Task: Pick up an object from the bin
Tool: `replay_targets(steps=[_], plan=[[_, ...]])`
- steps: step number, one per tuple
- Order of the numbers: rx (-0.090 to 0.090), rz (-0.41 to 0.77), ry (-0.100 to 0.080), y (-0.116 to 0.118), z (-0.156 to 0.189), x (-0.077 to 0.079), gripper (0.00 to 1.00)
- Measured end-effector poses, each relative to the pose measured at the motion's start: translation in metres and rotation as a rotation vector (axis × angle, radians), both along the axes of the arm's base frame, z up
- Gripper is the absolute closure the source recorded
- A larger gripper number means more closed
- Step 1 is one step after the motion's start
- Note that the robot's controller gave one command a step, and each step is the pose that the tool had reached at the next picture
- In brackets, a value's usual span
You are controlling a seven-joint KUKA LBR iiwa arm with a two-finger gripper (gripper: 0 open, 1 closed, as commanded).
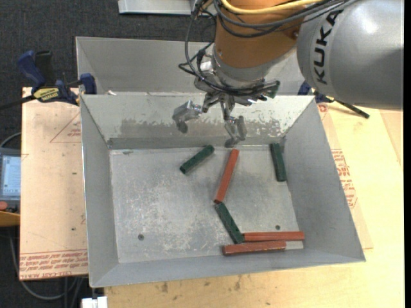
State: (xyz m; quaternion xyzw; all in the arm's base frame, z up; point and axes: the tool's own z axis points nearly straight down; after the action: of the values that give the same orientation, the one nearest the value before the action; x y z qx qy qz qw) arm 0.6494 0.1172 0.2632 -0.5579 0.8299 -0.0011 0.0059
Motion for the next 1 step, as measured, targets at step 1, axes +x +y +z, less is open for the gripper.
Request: replay_targets(steps=[1], plan=[[-0.003, 0.024, 0.018, -0.0265, -0.1458, -0.0356, 0.00]])
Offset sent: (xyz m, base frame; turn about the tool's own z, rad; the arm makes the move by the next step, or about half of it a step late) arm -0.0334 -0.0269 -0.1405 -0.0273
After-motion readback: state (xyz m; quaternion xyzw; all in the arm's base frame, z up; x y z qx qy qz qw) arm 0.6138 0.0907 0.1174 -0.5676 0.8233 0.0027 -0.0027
